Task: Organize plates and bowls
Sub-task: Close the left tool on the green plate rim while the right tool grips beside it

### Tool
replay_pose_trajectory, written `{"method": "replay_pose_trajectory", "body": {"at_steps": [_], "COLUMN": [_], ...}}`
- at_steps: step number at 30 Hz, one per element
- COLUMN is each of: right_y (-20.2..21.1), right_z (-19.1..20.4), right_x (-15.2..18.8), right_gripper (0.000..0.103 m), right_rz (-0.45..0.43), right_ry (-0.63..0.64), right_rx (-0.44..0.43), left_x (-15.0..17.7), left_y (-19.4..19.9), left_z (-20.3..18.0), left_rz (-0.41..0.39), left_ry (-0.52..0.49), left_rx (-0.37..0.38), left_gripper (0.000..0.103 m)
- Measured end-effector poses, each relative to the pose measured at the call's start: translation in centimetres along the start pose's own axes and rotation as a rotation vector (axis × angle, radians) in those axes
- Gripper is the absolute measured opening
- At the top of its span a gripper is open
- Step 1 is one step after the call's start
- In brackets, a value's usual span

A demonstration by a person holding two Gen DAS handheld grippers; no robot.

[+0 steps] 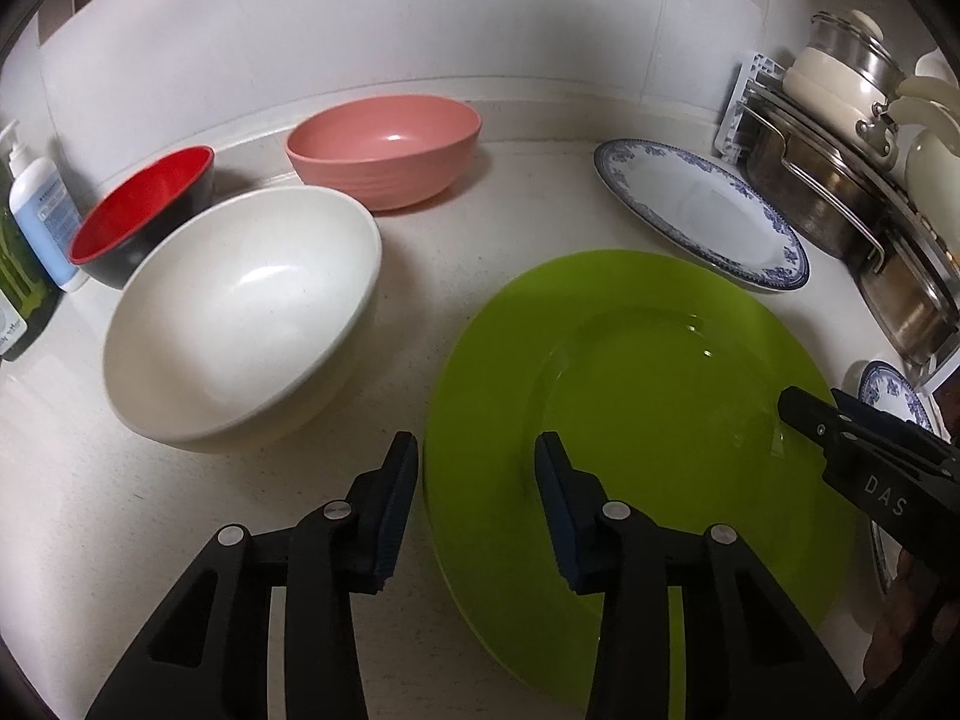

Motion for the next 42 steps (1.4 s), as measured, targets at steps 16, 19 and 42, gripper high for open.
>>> {"method": "replay_pose_trajectory", "body": {"at_steps": [16,19,42], "right_y": [-0.2,0.1,9.1], "right_z": [0.3,0.4,4.6], "right_x": [0.2,0.2,0.7], "right_gripper": [0.041,0.04,0.04], "right_rz": [0.016,0.006,-0.111], "right_ry": [0.003,0.01,0.035], "right_rx": [-0.003,0.004,-0.039], "left_x": [0.4,0.2,0.0], "left_y": [-0.2,0.4,10.6], "left_z": [0.0,0.0,4.1], "left_rz": [0.009,-0.004,-0.201], "left_ry": [0.02,0.022,0.057], "left_rx": [0.024,0.025,-0.02], "left_gripper": [0.038,0.037,0.035]}}
Point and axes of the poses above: each gripper's, at about its wrist camera, not at the fingertips, and y roughly against the way its jaws point, z to its left, x to its underside, the point moved 8 cm from there along -y, roughly the way its jaws point, and after that the axes turned 5 degrees about -y, right-handed, at the moved point
